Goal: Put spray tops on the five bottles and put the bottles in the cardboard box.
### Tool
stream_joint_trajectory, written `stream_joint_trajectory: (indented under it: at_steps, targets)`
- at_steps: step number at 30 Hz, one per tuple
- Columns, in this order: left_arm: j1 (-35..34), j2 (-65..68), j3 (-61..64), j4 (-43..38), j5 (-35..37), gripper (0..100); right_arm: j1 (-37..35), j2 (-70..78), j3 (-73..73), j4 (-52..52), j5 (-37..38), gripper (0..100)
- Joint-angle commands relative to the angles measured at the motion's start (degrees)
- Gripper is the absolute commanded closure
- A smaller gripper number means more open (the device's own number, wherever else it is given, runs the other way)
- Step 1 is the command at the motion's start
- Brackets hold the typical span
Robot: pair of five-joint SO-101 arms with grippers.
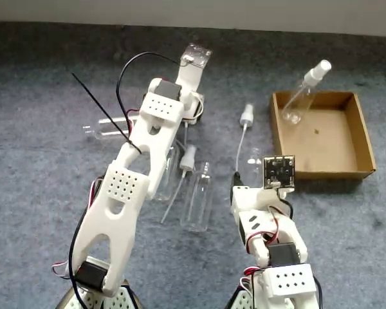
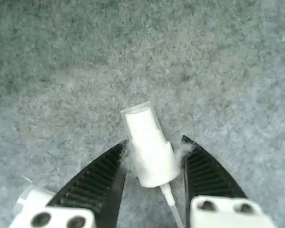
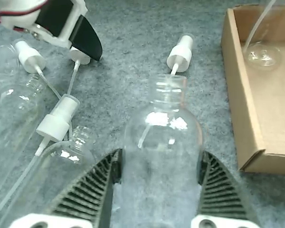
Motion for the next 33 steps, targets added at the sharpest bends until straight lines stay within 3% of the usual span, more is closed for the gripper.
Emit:
stream_joint_trajectory:
  at_steps: [1, 12, 16, 25, 33]
  targets:
    - [-0.1, 0.4, -2.4, 1.2, 0.3, 87, -0.5, -0.5, -0.4, -1.3, -0.1, 83.5]
    - [-0.4, 0.9, -5.6, 1.6, 0.4, 88, -0.5, -0.5, -0.4, -1.3, -0.1, 83.5]
    - [-0.2, 1.3, -10.5, 1.7, 0.4, 100, -0.6, -0.5, -0.5, -1.3, -0.1, 83.5]
    - [-0.4, 0.8, -11.6, 1.7, 0.4, 97, -0.6, -0.5, -0.5, -1.4, -0.2, 83.5]
    - [-0.4, -0.2, -23.2, 4.0, 0.4, 97, -0.6, -0.5, -0.5, -1.4, -0.5, 83.5]
